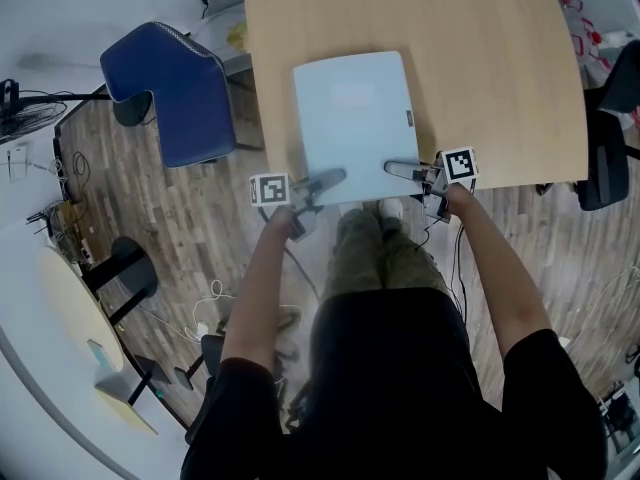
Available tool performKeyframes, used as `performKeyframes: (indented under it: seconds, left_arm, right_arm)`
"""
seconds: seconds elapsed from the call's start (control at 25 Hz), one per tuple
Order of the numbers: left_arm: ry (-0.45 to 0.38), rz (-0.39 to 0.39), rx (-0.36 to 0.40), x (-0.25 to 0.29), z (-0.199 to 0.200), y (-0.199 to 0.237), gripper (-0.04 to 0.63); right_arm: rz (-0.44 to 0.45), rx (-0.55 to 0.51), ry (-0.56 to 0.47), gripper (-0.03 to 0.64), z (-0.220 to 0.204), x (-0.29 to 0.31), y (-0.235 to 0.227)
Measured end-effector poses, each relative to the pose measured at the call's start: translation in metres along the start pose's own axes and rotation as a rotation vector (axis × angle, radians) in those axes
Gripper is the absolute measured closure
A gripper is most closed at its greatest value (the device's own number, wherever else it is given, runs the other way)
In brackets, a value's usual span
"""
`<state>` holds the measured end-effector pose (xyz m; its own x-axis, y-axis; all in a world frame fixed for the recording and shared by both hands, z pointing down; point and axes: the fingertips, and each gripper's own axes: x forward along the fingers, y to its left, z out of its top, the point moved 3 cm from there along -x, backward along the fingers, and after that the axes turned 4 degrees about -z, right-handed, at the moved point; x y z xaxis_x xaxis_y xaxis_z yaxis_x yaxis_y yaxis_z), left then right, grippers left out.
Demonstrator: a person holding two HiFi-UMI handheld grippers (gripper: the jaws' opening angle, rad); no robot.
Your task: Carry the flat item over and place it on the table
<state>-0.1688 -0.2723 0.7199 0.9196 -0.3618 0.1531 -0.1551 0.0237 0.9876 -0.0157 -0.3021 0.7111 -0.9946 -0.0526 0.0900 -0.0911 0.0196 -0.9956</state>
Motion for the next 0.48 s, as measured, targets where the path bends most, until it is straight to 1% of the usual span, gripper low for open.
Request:
performKeyframes:
  seconds: [0.12, 0.24, 0.32, 0.4, 0.48]
  left_arm:
    - [0.041, 0.048, -0.008, 0.001, 0.002, 0.005, 0.218]
    - [0.027, 0.061, 0.022, 0.0, 0.008, 0.004, 0.209]
    - [0.016, 0.087, 0.049, -0.002, 0.013, 0.006, 0.205]
    - [0.012, 0.128, 0.074, -0.003, 0.015, 0.008, 0.192]
    - [0.006, 0.148, 0.083, -0.003, 0.015, 0.01, 0.187]
  right_arm:
    - [-0.018, -0.008, 0.009, 0.305, 0.003, 0.002, -0.005]
    - [-0.031, -0.002, 0.011, 0.299, 0.006, 0.005, -0.006]
    - [-0.041, -0.005, 0.016, 0.295, 0.007, 0.008, -0.007]
    - [-0.086, 0.0, 0.023, 0.285, 0.007, 0.007, -0.013]
    - [-0.149, 0.016, 0.034, 0.277, 0.006, 0.004, -0.022]
